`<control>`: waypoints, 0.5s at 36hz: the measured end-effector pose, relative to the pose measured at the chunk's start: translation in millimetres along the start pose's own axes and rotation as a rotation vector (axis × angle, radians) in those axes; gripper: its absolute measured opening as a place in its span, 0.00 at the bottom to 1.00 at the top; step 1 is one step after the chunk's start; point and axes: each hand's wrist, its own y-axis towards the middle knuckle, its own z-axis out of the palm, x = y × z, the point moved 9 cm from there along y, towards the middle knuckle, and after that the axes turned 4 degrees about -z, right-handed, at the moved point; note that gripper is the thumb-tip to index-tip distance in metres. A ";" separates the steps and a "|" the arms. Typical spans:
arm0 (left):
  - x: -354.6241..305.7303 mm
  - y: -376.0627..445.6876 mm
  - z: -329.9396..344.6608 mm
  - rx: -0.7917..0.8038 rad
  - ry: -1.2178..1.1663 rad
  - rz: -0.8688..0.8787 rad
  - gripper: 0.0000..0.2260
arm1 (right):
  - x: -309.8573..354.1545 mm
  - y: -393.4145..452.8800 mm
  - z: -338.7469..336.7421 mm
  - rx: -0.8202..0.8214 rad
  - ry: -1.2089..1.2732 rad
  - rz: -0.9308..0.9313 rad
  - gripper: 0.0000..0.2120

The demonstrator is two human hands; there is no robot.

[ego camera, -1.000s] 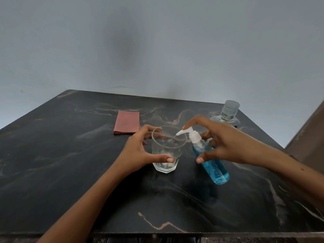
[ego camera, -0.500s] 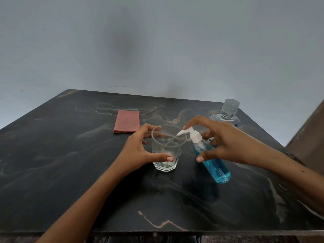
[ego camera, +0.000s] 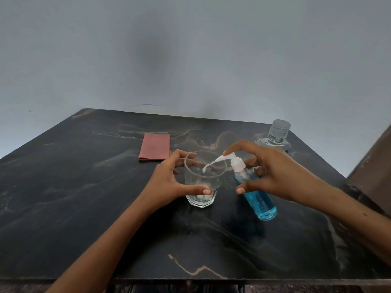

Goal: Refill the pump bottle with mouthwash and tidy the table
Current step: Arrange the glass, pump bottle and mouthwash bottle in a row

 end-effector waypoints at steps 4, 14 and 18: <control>-0.7 -0.2 -0.1 0.000 -0.002 -0.002 0.36 | 1.0 -0.8 -1.4 -0.022 0.010 -0.009 0.31; -2.8 -0.7 -0.2 0.002 -0.002 -0.001 0.36 | 5.2 -2.7 4.4 0.036 -0.001 0.001 0.38; -2.6 -0.8 0.0 0.006 0.002 -0.001 0.36 | 2.8 -4.1 2.5 0.001 0.016 0.009 0.33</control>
